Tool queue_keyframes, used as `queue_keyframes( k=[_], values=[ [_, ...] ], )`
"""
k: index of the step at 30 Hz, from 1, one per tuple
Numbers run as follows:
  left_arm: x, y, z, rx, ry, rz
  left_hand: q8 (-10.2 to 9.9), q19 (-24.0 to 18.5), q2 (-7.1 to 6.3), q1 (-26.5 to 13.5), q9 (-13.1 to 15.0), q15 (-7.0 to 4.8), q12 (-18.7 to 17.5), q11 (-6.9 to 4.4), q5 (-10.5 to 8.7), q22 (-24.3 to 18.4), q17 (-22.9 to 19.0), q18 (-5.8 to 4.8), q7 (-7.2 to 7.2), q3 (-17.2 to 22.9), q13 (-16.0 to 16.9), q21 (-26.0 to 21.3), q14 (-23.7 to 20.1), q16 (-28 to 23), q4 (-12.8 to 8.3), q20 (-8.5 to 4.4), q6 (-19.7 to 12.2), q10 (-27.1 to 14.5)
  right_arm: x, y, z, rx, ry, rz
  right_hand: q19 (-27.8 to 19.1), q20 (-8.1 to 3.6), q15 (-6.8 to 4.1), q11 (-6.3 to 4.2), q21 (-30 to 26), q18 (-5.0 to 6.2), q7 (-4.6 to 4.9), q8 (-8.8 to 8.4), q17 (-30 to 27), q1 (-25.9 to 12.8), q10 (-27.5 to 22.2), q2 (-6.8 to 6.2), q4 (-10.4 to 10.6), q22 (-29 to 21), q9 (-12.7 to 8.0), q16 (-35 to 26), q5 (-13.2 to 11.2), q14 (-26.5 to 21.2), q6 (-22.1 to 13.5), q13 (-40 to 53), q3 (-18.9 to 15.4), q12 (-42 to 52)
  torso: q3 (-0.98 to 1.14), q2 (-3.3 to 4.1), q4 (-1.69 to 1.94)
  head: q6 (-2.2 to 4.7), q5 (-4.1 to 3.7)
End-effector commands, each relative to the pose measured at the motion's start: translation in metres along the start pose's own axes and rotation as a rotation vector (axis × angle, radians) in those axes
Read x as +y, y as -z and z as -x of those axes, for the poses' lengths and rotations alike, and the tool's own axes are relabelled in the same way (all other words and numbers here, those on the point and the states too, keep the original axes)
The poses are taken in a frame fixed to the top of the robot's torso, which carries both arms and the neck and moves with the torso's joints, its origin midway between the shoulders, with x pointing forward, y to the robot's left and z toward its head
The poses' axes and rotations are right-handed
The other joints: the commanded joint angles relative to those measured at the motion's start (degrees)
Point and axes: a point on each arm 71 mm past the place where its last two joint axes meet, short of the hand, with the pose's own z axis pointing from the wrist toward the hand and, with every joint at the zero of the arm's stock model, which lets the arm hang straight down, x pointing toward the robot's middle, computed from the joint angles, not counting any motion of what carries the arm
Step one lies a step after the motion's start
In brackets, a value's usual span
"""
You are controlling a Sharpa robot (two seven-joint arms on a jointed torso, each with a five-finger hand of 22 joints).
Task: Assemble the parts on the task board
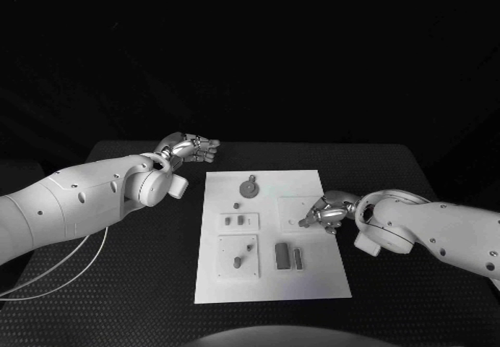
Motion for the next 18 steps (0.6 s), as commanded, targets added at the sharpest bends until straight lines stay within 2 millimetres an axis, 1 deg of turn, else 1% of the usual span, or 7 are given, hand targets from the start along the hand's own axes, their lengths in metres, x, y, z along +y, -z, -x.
queue_keyframes(
  k=[1,4,9,10,14,16,18],
  values=[
    [-0.003,-0.003,-0.001,0.005,0.046,-0.028,0.49,0.36,0.87,-0.13,0.08,-0.72,0.53,-0.64,-0.11,0.08,0.43,-0.74,-0.52,0.11,0.14,0.14,1.52,0.73,0.09,-0.47,0.87,1.31,0.017,-0.008,0.034,-0.085,-0.115,0.263,-1.41,0.65,0.39,0.37,-0.76,0.85,0.27,-0.3,-0.2,0.8,-1.63,3.25,-2.86,0.88,0.27,-0.74,-0.06,-1.28,-1.13,-0.31,-1.26,-0.71,-0.18,-0.97,-0.34,1.88,-0.32],
    [-0.003,-0.006,0.001,0.003,0.045,-0.035,0.77,0.87,1.08,-0.11,0.11,-1.33,0.89,-0.86,-0.11,0.12,0.61,-0.82,-0.78,0.07,0.25,0.28,2.36,0.99,0.01,-0.8,1.57,2.42,0.015,-0.018,0.066,-0.185,-0.199,0.302,-3.25,1.54,0.65,0.62,-2.08,0.72,0.5,-0.4,-0.92,1.23,-3.3,4.93,-4.95,0.52,0.35,-2.46,0.05,-2.94,-1.84,-1.06,-1.5,-2.05,-0.36,-1.65,-0.56,3.78,-0.38],
    [-0.004,-0.013,0.005,-0.014,0.048,-0.043,0.79,1.55,1.26,-0.22,-0.02,-1.81,1.14,-0.9,-0.12,0.02,0.71,-0.96,-0.84,0.02,0.29,0.31,3.11,1.04,-0.08,-1.15,1.91,3.66,0.013,-0.035,0.108,-0.318,-0.348,0.341,-13.16,4.87,2.49,1.9,-10.43,-1.37,1.72,-0.97,-7.17,1.39,-9.57,7.42,-7.39,-2.68,0.45,-15.16,0.11,-11.58,-4.29,-10.14,0.03,-14.21,-0.64,-3.14,-0.77,6.53,-0.47],
    [-0.005,-0.016,0.006,-0.018,0.049,-0.043,0.76,1.57,1.27,-0.24,-0.06,-1.87,1.13,-0.92,-0.12,-0.01,0.73,-1.0,-0.84,0.01,0.27,0.28,3.23,1.05,-0.1,-1.18,1.9,3.76,0.012,-0.038,0.113,-0.335,-0.353,0.344,-15.71,5.57,3.37,2.48,-12.75,-1.94,2.13,-1.17,-9.05,1.59,-10.96,7.89,-7.68,-3.73,0.44,-18.97,0.14,-13.74,-4.98,-13.06,0.7,-17.94,-0.66,-3.37,-0.78,7.25,-0.38],
    [-0.007,-0.017,0.009,-0.021,0.064,-0.039,0.48,1.69,1.3,-0.4,-0.26,-1.92,0.74,-0.94,-0.12,-0.16,0.47,-1.22,-0.79,-0.09,0.05,0.13,2.47,0.35,-0.18,-1.31,1.58,3.58,0.009,-0.047,0.124,-0.39,-0.428,0.367,-26.55,8.7,11.0,5.59,-22.87,-4.81,3.95,-2.09,-19.05,2.16,-12.71,8.91,-7.52,-8.72,-0.01,-38.52,-0.16,-19.67,-8.14,-27.53,2.22,-34.31,-0.65,-4.34,-0.7,8.96,-0.13],
    [-0.007,-0.018,0.011,-0.034,0.082,-0.037,0.16,1.66,1.22,-0.55,-0.45,-1.78,0.2,-1.05,-0.12,-0.31,0.06,-1.42,-0.9,-0.21,-0.2,-0.04,1.06,-0.62,-0.26,-1.41,1.12,3.01,0.014,-0.05,0.127,-0.397,-0.467,0.4,-33.28,10.3,14.0,8.54,-28.25,-6.94,3.67,-3.26,-22.62,2.4,-17.92,9.64,-7.59,-11.3,-0.64,-46.27,-0.01,-24.66,-10.85,-33.02,2.76,-41.81,-0.56,-4.62,-0.69,9.87,0.28],
    [-0.006,-0.019,0.015,-0.049,0.101,-0.032,-0.11,1.66,1.17,-0.57,-0.6,-1.69,-0.19,-1.18,-0.12,-0.44,-0.16,-1.59,-0.99,-0.26,-0.34,-0.15,0.3,-1.17,-0.38,-1.49,0.69,2.64,0.017,-0.053,0.126,-0.392,-0.481,0.417,-34.78,10.97,14.81,8.79,-31.16,-7.28,3.22,-3.76,-25.81,2.74,-19.45,10.47,-7.47,-13.29,-1.14,-52.56,0.06,-28.16,-12.63,-38.21,2.47,-47.31,-0.41,-4.74,-0.58,10.54,0.31]
  ],
)
